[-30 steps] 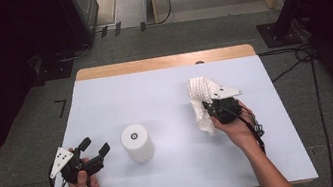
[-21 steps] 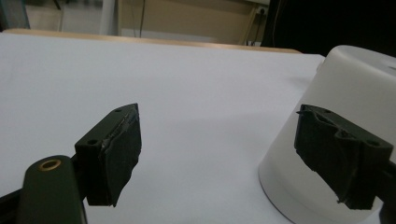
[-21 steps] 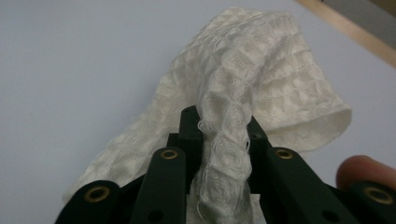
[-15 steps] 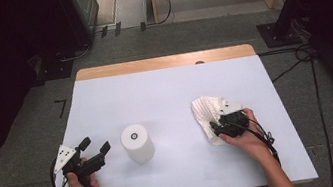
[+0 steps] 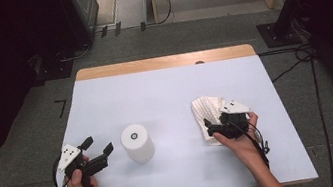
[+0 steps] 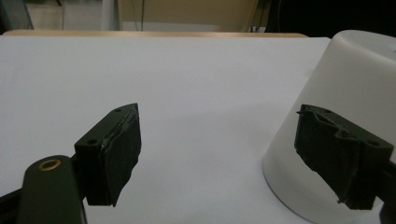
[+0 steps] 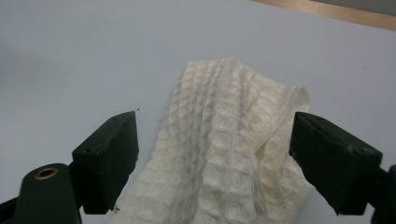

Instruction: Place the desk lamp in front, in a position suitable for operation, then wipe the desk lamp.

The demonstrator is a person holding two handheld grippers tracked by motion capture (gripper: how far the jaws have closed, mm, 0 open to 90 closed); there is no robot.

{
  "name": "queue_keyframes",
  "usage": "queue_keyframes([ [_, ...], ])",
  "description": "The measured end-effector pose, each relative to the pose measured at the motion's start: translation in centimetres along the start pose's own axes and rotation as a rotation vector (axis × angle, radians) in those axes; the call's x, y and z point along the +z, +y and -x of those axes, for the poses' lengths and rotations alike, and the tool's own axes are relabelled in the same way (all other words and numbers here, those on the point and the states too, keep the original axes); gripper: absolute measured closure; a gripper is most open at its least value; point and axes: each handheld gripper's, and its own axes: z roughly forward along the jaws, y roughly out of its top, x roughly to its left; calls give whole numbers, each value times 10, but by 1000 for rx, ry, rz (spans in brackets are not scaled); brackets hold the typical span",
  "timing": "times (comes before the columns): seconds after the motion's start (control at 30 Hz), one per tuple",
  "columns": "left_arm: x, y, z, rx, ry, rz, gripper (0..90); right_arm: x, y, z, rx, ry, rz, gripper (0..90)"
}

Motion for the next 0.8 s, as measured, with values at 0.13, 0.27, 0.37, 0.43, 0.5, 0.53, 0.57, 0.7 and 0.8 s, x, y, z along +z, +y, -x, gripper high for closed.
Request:
queue_keyframes([
  [0.13,-4,2,7,12,-17,22,130,11,-7,3,30,-54,-28,159],
  [0.27,-8,5,17,31,-48,55,89,14,-12,7,59,-71,-41,159],
  [0.37,-10,8,23,49,-75,72,87,15,-14,8,62,-75,-46,159],
  [0.43,-11,10,31,73,-113,84,23,17,-16,10,73,-78,-56,159],
  [0.5,-9,9,36,87,-121,74,23,19,-16,10,75,-78,-61,159],
  [0.53,-7,8,39,104,-100,69,23,19,-17,10,76,-81,-62,159],
  [0.57,-5,6,43,117,-84,62,23,20,-17,10,77,-80,-63,159],
  [0.7,0,4,54,120,-102,42,23,18,-16,11,82,-79,-51,160],
  [0.8,6,2,63,136,-116,19,23,17,-16,12,89,-72,-45,160],
])
